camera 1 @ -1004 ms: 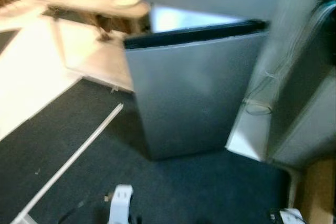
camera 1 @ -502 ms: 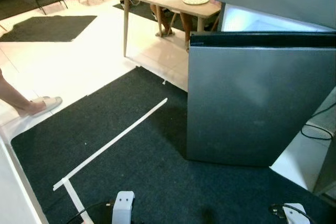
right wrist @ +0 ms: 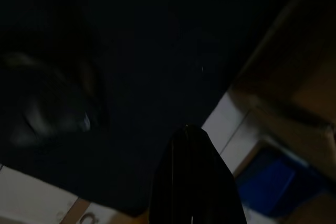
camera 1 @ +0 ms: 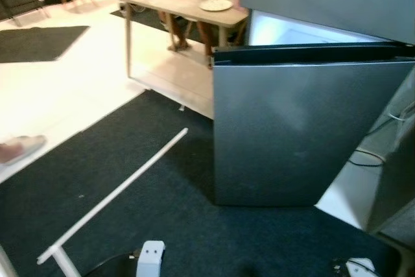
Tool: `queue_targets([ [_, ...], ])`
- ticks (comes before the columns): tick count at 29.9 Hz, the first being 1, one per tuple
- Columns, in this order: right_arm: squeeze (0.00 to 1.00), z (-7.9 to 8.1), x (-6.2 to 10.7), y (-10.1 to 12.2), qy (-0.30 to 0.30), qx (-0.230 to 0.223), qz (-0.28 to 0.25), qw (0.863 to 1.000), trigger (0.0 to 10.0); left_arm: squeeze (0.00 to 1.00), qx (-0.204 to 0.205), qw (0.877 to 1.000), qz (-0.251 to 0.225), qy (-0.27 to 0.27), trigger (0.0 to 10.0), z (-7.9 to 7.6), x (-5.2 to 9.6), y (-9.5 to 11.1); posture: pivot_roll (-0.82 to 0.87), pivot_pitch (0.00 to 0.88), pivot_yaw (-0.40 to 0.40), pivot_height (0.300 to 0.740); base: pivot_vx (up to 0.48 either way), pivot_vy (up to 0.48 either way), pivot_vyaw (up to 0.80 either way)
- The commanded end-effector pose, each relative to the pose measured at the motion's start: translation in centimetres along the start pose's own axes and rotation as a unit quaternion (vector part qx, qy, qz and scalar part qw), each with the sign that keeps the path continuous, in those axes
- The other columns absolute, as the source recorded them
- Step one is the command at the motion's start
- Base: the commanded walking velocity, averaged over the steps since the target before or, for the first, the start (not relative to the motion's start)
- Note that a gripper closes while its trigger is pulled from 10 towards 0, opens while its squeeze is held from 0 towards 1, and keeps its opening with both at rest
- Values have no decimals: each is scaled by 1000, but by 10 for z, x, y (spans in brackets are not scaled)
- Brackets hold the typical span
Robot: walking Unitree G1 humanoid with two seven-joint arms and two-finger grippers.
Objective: Restocking fridge
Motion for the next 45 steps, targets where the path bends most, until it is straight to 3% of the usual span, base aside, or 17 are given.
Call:
queue_targets([
  [1,0,5,-1,9,6,3,-13,1000,10000,0,-2,1000,4,3,10000,3,1,-3,-35,0,27,740,345,0,0],
  [20,0,4,-1,9,11,-12,-22,1000,10000,0,-13,1000,10,5,10000,9,3,-6,-32,0,31,740,348,0,0],
  [29,0,6,-1,20,14,-57,-43,997,10000,0,-14,1000,9,7,10000,11,4,-5,-27,0,33,740,346,0,0],
  [32,0,3,-1,32,13,-107,-63,992,10000,0,-13,1000,8,8,10000,15,5,-4,-24,0,31,740,346,0,0],
  [35,0,3,-1,35,13,-118,-67,991,10000,0,-13,1000,8,8,10000,15,5,-4,-24,0,31,740,345,0,0],
  [40,0,10,1,62,62,-196,-117,972,10000,0,2,1000,9,13,10000,13,4,-4,-26,0,31,740,139,0,0],
  [45,0,13,3,82,83,-215,-148,962,10000,0,0,1000,9,14,10000,9,2,-3,-28,0,30,740,0,0,0],
])
Point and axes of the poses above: a point about 5 cm out from each wrist's last joint towards the gripper, its own x axis pointing back from the gripper into the wrist, its own y axis along the axis of the wrist's last joint, z = x × y, the point moved 4 cm from there along -x, pointing out of the wrist towards the gripper
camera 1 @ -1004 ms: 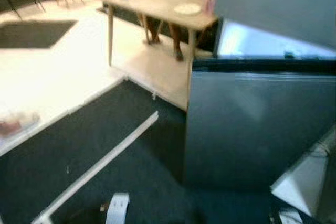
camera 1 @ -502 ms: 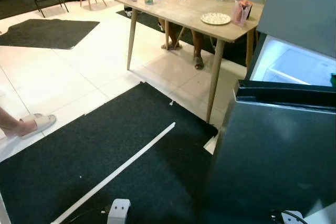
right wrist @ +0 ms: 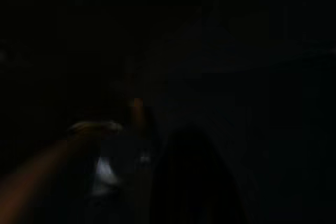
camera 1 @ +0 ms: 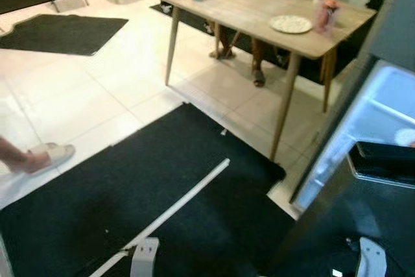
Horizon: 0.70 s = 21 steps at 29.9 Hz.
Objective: Restocking fridge
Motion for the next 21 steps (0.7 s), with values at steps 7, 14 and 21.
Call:
queue_targets([
  [7,0,14,-5,54,30,-23,-90,995,10000,0,10,1000,9,-3,10000,-8,-1,-7,-28,0,28,740,0,0,0],
  [14,0,40,5,169,30,52,-246,967,10000,0,14,1000,6,-5,10000,-11,-2,-5,-21,0,23,740,0,0,0],
  [21,0,65,38,268,-2,118,-374,920,10000,0,21,1000,0,-2,10000,0,1,-3,-15,0,19,740,0,0,0],
])
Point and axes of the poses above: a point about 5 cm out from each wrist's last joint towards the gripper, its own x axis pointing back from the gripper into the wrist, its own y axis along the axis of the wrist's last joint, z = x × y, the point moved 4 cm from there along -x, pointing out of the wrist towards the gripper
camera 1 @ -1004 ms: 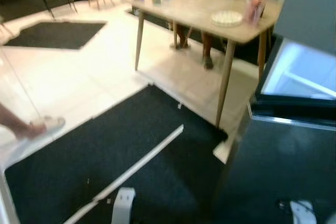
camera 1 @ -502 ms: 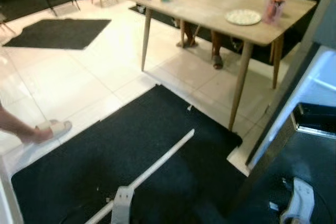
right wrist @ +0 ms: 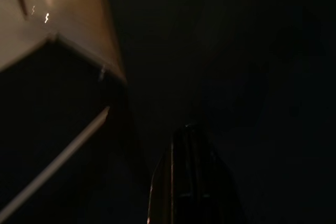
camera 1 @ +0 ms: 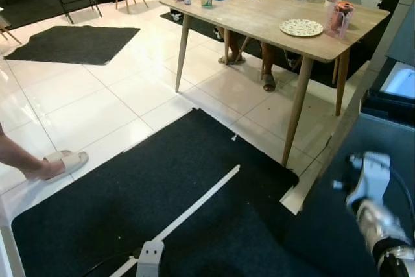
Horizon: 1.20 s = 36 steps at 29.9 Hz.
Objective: Restocking fridge
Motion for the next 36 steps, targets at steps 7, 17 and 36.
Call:
queue_targets([
  [7,0,14,-15,72,-11,27,-110,993,10000,0,16,1000,-4,7,10000,13,5,-4,-12,0,7,740,0,0,0],
  [17,0,36,10,-32,52,53,31,997,10000,0,19,1000,5,-2,10000,-2,2,-15,-13,0,2,740,0,0,0],
  [36,0,50,18,-63,92,-19,116,989,10000,0,14,1000,10,3,10000,6,4,-16,-20,0,5,740,0,0,-536],
])
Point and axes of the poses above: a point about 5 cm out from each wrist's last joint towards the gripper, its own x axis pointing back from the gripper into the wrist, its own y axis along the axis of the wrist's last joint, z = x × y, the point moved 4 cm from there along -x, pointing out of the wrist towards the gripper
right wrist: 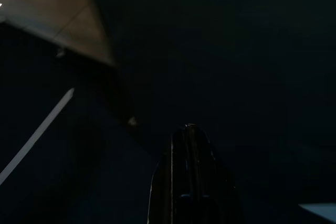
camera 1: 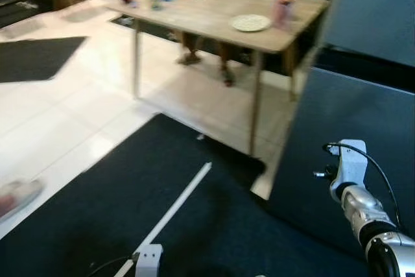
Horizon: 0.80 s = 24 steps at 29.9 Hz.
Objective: Restocking fridge
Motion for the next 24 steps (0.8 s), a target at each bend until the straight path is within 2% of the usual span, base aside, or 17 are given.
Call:
queue_targets([
  [1,0,14,-3,1,23,-11,4,1000,10000,0,4,1000,9,4,10000,4,2,-8,-20,0,5,740,0,0,-800],
  [8,0,22,-4,4,49,-25,2,998,10000,0,4,1000,13,4,10000,6,4,-14,-22,0,3,740,0,0,-800],
  [16,0,22,-5,8,49,-29,-7,998,10000,0,4,1000,18,4,10000,3,4,-19,-22,0,3,740,0,0,-800],
  [17,0,20,-5,12,44,-32,-18,998,10000,0,3,1000,20,-1,10000,-4,2,-20,-22,0,1,740,0,0,0],
  [20,0,19,-4,14,42,-31,-23,998,10000,0,-3,1000,21,-8,10000,-9,1,-20,-22,0,1,740,0,0,0],
  [24,0,22,-4,14,53,-35,-26,998,10000,0,-5,1000,20,-13,10000,-15,-1,-17,-24,0,2,740,313,0,0],
])
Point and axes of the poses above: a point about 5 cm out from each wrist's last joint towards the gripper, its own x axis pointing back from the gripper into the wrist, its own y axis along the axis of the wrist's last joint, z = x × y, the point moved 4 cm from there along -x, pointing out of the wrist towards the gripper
